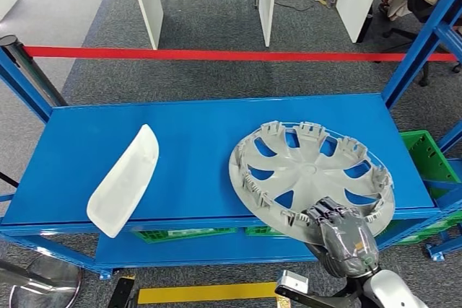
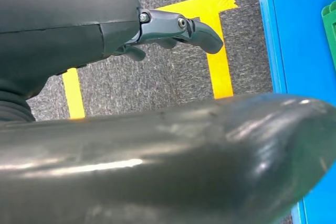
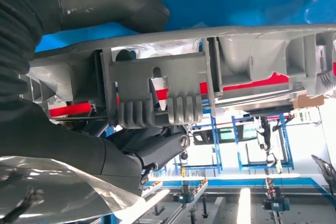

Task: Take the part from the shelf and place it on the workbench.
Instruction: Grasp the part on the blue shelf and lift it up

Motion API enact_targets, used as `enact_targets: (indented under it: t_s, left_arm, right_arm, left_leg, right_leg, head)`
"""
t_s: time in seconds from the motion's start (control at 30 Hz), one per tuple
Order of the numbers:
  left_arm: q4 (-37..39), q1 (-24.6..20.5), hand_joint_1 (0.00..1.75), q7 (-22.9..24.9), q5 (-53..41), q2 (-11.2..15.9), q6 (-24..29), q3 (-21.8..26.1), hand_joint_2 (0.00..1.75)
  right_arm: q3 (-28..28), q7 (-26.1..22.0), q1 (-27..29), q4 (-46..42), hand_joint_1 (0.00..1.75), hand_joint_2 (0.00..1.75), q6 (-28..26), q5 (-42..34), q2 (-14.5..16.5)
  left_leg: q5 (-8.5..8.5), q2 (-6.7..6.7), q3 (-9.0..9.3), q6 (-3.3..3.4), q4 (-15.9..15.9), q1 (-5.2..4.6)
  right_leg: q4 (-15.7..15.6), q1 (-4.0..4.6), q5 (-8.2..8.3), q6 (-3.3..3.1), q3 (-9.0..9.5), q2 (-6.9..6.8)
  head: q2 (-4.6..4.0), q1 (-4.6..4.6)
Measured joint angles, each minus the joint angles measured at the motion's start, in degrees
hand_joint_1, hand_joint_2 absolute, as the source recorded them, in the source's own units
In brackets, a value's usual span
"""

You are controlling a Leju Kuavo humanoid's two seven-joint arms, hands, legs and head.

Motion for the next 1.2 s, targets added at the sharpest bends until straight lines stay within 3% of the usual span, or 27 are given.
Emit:
enact_targets:
  t_s: [0.07, 0.2, 0.5, 0.6, 0.7, 0.77, 0.87, 1.03, 1.2]
  left_arm:
    - [0.0, 0.0, 0.00, 0.0, 0.0, 0.0, 0.0, 0.0, 0.00]
    - [0.0, 0.0, 0.00, 0.0, 0.0, 0.0, 0.0, 0.0, 1.75]
    - [0.0, 0.6, 0.00, -4.4, 3.3, -0.1, 2.5, 2.7, 1.75]
    - [0.0, 0.8, 0.00, -7.4, 3.9, -0.3, 4.1, 4.2, 1.75]
    - [0.0, 1.0, 0.00, -9.6, 3.7, -0.7, 4.0, 5.4, 1.75]
    - [0.0, 1.3, 0.00, -10.3, 3.5, -0.8, 1.2, 5.8, 1.75]
    - [0.0, 1.9, 0.00, -11.9, 3.5, -0.7, -1.6, 6.2, 1.75]
    - [0.1, 3.0, 0.00, -12.7, 3.7, -0.4, -1.6, 7.1, 1.75]
    - [0.2, 3.4, 0.00, -12.8, 3.5, 0.0, -1.3, 7.2, 1.75]
  right_arm:
    - [-0.1, 0.0, 0.1, -0.2, 1.75, 1.75, 0.0, 0.0, 0.0]
    - [-0.3, -0.2, 0.2, -0.3, 1.75, 1.75, -0.1, -0.2, 0.0]
    - [-1.3, -9.3, 4.8, -6.5, 1.75, 1.75, -12.8, -9.8, 2.7]
    - [-1.2, -15.0, 5.9, -9.4, 1.75, 1.75, -15.7, -17.7, 3.7]
    - [-1.0, -24.2, 6.7, -12.0, 1.75, 1.75, -15.9, -30.9, 5.1]
    - [-1.6, -34.0, 7.1, -13.7, 1.75, 1.75, -10.1, -45.2, 7.0]
    - [-4.2, -45.4, 7.8, -16.2, 1.75, 1.75, 7.7, -66.4, 11.2]
    - [-8.1, -47.8, 8.3, -19.0, 1.75, 1.75, 24.5, -74.0, 17.0]
    - [-11.8, -47.7, 8.7, -19.8, 1.75, 1.75, 33.0, -76.4, 21.0]
  left_leg:
    - [0.00, 0.00, 0.00, 0.00, 0.0, 0.00]
    - [-0.01, 0.00, -0.01, 0.00, 0.0, 0.00]
    - [-0.01, 0.00, -0.10, 0.00, 0.0, 0.01]
    - [-0.01, 0.01, -0.12, 0.00, 0.0, 0.03]
    - [-0.01, 0.01, -0.13, 0.00, 0.0, 0.03]
    - [0.00, 0.03, -0.14, 0.00, 0.0, 0.03]
    - [0.00, 0.05, -0.14, -0.01, 0.0, 0.04]
    - [-0.01, 0.04, -0.13, -0.01, 0.0, 0.07]
    - [0.00, 0.05, -0.14, -0.03, 0.0, 0.07]
  right_leg:
    - [0.0, 0.00, 0.00, 0.00, -0.01, 0.00]
    - [0.0, 0.00, -0.01, 0.00, -0.02, 0.00]
    - [0.0, 0.01, -0.01, 0.00, -0.11, 0.02]
    - [0.0, 0.03, -0.02, 0.00, -0.14, 0.02]
    - [0.0, 0.03, -0.01, -0.01, -0.13, 0.02]
    - [0.0, 0.03, -0.01, -0.01, -0.13, 0.05]
    - [0.0, 0.04, -0.01, -0.01, -0.15, 0.07]
    - [0.0, 0.08, -0.04, -0.01, -0.14, 0.06]
    - [0.0, 0.08, -0.03, -0.02, -0.09, 0.05]
  head:
    - [0.00, -0.01]
    - [0.00, -0.01]
    - [0.00, -0.01]
    - [0.00, 0.00]
    - [0.00, 0.00]
    - [0.00, 0.02]
    - [0.00, 0.01]
    - [0.00, -0.01]
    - [0.00, -0.04]
